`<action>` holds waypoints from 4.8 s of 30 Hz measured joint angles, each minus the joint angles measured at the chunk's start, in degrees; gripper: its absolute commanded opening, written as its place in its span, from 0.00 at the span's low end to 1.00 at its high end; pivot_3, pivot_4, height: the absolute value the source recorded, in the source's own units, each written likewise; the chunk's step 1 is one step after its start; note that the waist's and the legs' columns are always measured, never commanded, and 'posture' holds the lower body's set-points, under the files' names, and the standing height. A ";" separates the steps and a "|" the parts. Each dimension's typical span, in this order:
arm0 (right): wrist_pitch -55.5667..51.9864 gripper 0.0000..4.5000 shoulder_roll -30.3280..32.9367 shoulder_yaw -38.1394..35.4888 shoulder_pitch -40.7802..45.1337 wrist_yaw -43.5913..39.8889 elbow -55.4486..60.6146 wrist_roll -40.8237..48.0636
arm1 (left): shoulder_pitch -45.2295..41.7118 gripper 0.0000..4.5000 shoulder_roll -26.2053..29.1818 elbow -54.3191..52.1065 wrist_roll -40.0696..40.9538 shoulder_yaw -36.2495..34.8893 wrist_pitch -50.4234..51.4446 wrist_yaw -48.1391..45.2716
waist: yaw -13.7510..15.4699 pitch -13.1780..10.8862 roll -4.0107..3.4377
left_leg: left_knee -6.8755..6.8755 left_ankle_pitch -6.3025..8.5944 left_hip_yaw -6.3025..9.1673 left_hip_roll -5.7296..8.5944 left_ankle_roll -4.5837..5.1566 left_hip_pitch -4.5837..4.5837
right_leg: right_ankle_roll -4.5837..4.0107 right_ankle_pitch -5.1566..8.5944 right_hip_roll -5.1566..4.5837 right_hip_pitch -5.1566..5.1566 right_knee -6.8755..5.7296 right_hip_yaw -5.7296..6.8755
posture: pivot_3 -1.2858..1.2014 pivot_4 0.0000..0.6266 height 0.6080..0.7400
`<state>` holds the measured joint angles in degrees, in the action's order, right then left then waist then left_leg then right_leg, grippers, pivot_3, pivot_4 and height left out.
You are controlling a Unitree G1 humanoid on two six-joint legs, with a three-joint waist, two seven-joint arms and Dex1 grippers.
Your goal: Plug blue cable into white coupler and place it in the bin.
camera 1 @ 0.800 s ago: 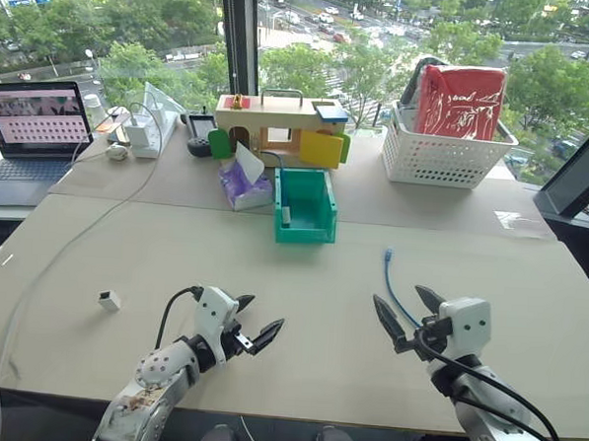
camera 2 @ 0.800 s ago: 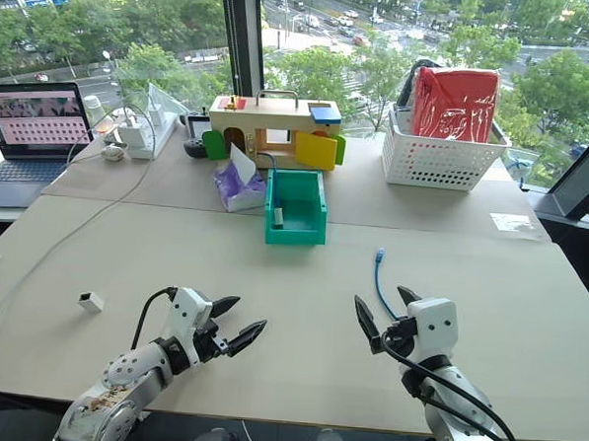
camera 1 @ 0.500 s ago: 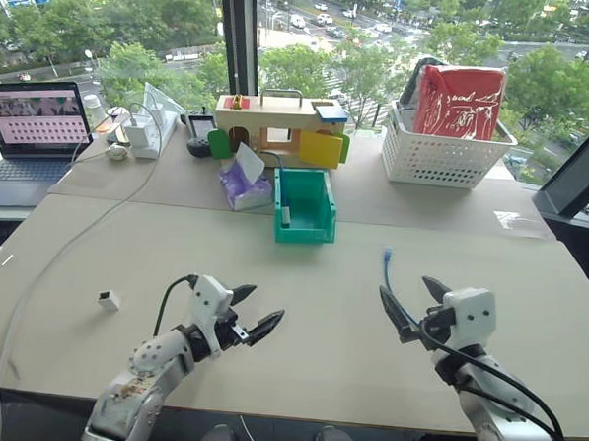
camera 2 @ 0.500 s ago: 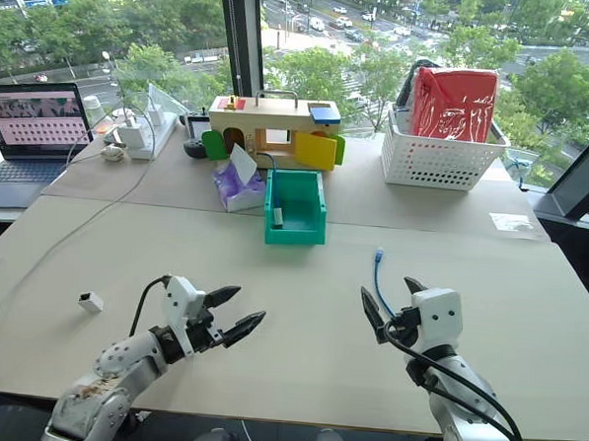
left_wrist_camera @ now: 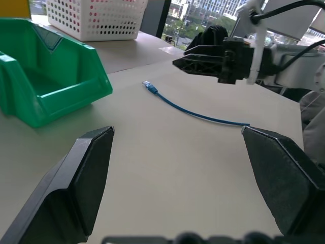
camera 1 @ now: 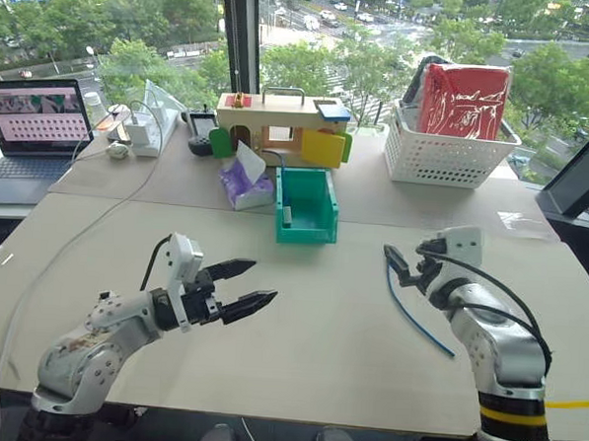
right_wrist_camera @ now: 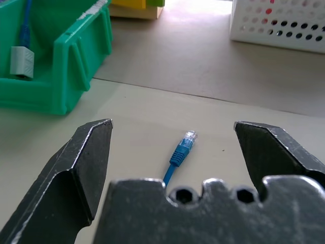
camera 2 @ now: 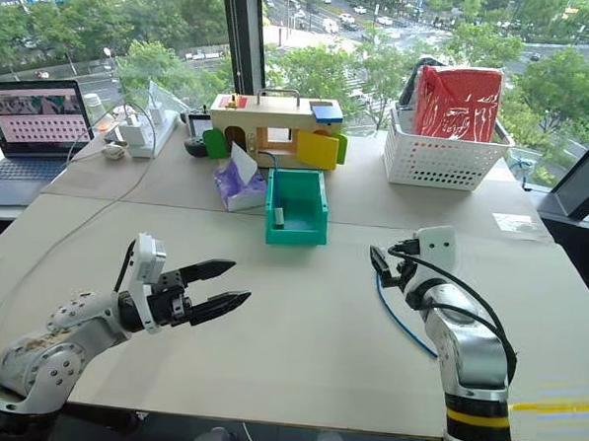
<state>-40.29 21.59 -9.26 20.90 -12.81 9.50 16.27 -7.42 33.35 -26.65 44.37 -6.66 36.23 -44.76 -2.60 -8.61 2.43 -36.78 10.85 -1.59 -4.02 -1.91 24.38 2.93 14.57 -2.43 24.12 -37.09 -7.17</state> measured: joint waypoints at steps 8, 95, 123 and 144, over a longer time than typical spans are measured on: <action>2.08 0.99 -0.02 4.41 6.45 -1.12 -17.02 -4.44 | -0.31 0.97 3.22 -4.03 2.29 -2.62 2.83 2.43 | -0.13 -0.01 -0.01 | 0.00 0.00 0.00 0.01 0.00 -0.02 | 0.00 -0.01 0.00 -0.01 -0.01 -0.01 | 0.52 0.24 0.96; -28.14 1.00 26.40 0.89 -5.70 -34.66 30.77 18.46 | -16.30 0.01 -9.29 40.05 -35.35 24.88 -36.16 -20.39 | 1.94 -0.08 -0.15 | -0.20 -0.01 0.07 0.07 0.00 -0.03 | 0.04 0.00 -0.03 -0.16 -0.03 0.04 | 0.52 0.24 0.96; -49.26 1.00 -28.07 -34.18 -15.56 20.42 29.18 47.63 | -12.10 0.01 -17.66 25.30 -23.69 19.57 -11.46 -11.49 | -1.24 0.18 -0.39 | -0.19 -0.09 0.72 0.22 0.07 0.26 | 0.08 -0.02 0.02 -0.07 -0.06 0.27 | 0.52 0.24 0.96; -13.03 1.00 -16.08 -1.59 -23.85 42.15 20.73 86.42 | -11.51 0.01 -19.77 25.17 -22.58 20.35 -11.31 -10.91 | -1.44 0.18 -0.39 | -0.09 -0.09 0.75 0.21 0.09 0.31 | 0.10 0.04 0.02 -0.06 0.01 0.28 | 0.52 0.24 0.96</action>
<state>-53.32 5.52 -10.85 -2.95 29.34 30.24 102.69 -18.93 13.58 -1.48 21.79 13.69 24.92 -55.67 -4.04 -8.43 2.04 -36.87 10.76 -0.84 -3.81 -1.82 24.69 3.04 14.61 -2.41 24.07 -37.08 -6.89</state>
